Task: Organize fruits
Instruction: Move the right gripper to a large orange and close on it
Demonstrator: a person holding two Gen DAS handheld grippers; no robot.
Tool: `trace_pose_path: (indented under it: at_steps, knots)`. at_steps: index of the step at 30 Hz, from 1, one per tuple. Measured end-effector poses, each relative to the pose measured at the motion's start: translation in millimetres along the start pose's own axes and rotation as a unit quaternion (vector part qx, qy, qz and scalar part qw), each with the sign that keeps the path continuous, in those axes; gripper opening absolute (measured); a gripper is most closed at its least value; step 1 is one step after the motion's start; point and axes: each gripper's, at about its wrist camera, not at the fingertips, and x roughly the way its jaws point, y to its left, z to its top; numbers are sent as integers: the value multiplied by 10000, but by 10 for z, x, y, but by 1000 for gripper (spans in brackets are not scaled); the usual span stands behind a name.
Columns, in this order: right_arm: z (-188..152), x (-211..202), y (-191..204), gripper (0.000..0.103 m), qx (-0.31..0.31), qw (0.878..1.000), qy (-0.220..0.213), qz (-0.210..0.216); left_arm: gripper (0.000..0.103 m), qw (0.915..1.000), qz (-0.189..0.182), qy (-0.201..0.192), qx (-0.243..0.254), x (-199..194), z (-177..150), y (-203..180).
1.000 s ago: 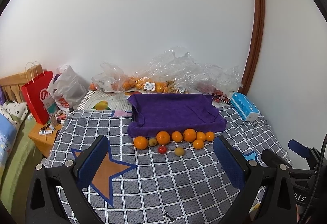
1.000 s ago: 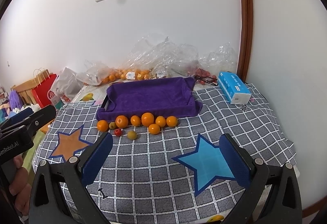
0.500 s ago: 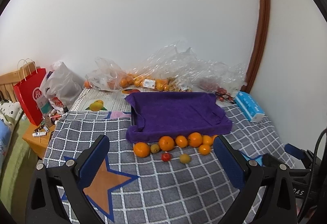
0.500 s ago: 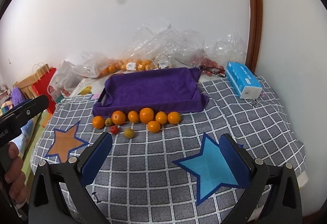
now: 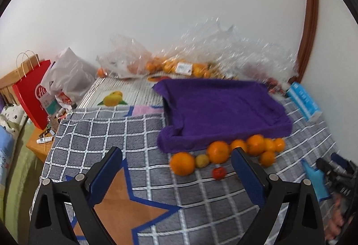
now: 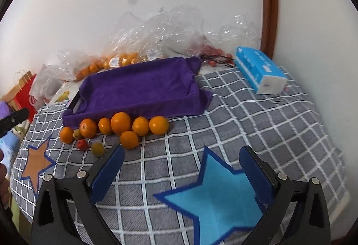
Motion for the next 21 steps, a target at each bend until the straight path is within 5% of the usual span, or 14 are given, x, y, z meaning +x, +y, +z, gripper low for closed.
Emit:
trace_pose_path:
  at_steps: [2,4,10,21]
  knots:
    - [14,185,-41,98,87,9996,264,-10,97,9999,-1,132,-51,126,-23,69]
    - [28,320,-37,83,20,9992,390,1,93,9994,-9,286,-171,264,-54,167]
    - [127,658,65,58,-82,9991,362,216,92,9983,-92,494,-296,501,-183,331]
    - [252,1077,149,38,93,9949,632,781,92,9959,-507,604,-437,772,-230,402]
